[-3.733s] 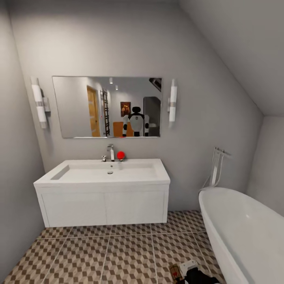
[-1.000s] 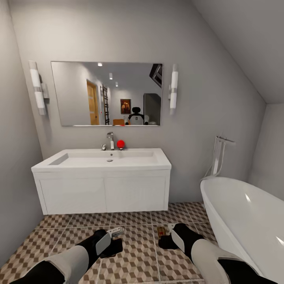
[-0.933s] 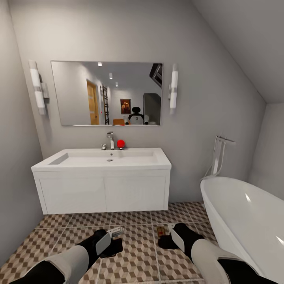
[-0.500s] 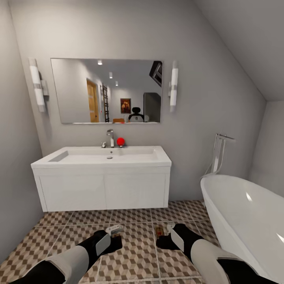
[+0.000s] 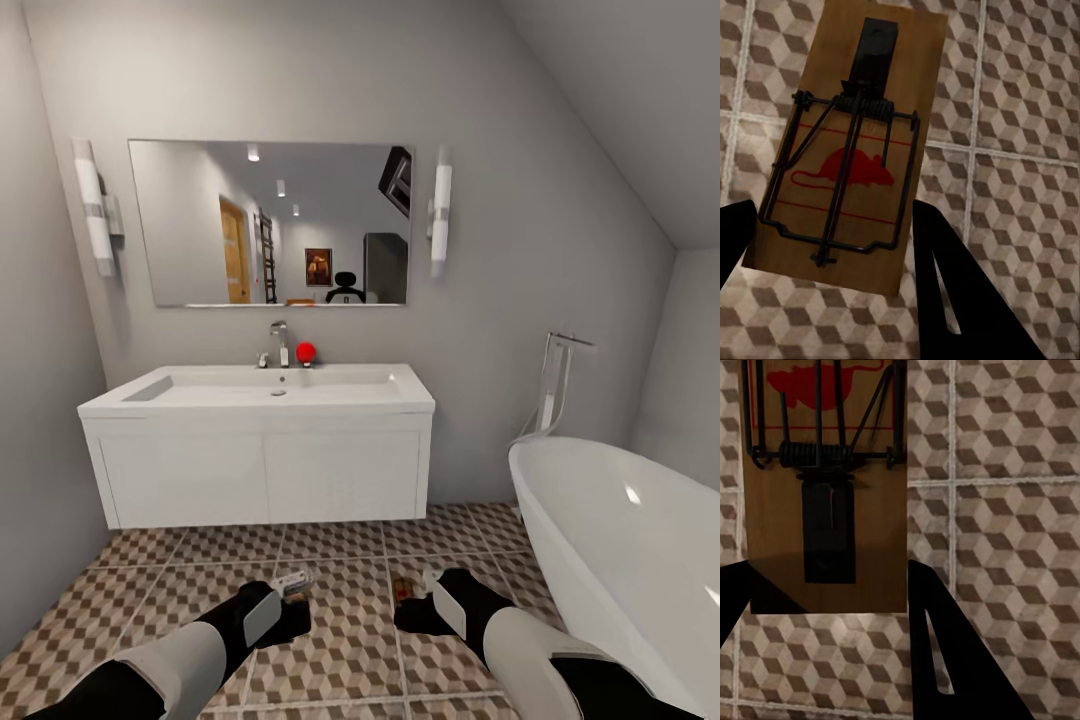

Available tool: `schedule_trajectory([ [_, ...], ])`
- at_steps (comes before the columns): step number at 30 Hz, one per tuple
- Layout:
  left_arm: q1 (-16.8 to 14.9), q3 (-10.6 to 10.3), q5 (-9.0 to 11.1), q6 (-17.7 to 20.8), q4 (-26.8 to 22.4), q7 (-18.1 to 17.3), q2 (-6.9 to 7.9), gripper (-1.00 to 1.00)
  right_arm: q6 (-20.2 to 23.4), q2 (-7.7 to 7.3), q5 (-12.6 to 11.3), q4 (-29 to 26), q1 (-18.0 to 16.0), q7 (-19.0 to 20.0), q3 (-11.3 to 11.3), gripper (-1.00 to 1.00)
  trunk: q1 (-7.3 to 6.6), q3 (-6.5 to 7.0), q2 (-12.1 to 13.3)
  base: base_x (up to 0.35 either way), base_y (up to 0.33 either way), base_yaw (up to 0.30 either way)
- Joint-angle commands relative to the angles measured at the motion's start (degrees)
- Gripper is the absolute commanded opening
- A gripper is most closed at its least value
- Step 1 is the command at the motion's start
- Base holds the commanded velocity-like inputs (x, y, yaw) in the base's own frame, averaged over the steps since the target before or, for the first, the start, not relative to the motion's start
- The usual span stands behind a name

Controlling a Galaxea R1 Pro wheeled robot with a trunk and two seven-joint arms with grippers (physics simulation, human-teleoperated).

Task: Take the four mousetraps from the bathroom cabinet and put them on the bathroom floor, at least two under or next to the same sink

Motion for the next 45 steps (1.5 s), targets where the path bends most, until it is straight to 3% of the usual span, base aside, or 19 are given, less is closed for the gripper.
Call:
schedule_trajectory([
  [1,-0.1,-0.4,0.5,1.7,-0.4,0.2,0.01,-1.00,0.3,0.02,-0.2,-0.1,0.0,-0.1,-0.4,-1.00,0.22,-0.25,-0.4,0.000,0.000,0.000],
  [11,-0.1,-0.3,0.6,4.4,-1.4,0.8,0.00,-1.00,0.4,0.02,-0.1,-0.1,0.0,-0.1,-0.3,-1.00,2.41,-2.05,-4.5,0.000,0.000,0.000],
  [30,-0.3,-0.2,0.6,3.1,-1.8,1.0,-0.08,-1.00,0.4,0.31,0.1,0.1,0.0,-0.4,-0.2,-1.00,6.59,-5.46,-12.1,0.000,0.000,0.000],
  [33,-1.8,-0.2,0.6,3.2,-2.1,1.1,-0.16,-1.00,1.5,1.22,0.2,0.3,-0.1,-0.7,-0.1,-1.00,7.25,-5.99,-13.3,0.000,0.000,0.000],
  [40,-5.8,-0.2,0.6,3.4,-1.7,1.1,-0.24,-1.00,6.7,1.23,0.2,0.1,-0.5,-2.3,0.2,-1.00,8.78,-7.25,-16.1,0.000,0.000,0.000],
  [45,-6.6,-0.3,0.6,4.8,-1.7,1.1,-0.25,-1.00,8.1,1.23,0.2,0.0,-3.8,-3.4,0.2,-1.00,9.88,-8.15,-18.1,0.000,0.000,0.000],
])
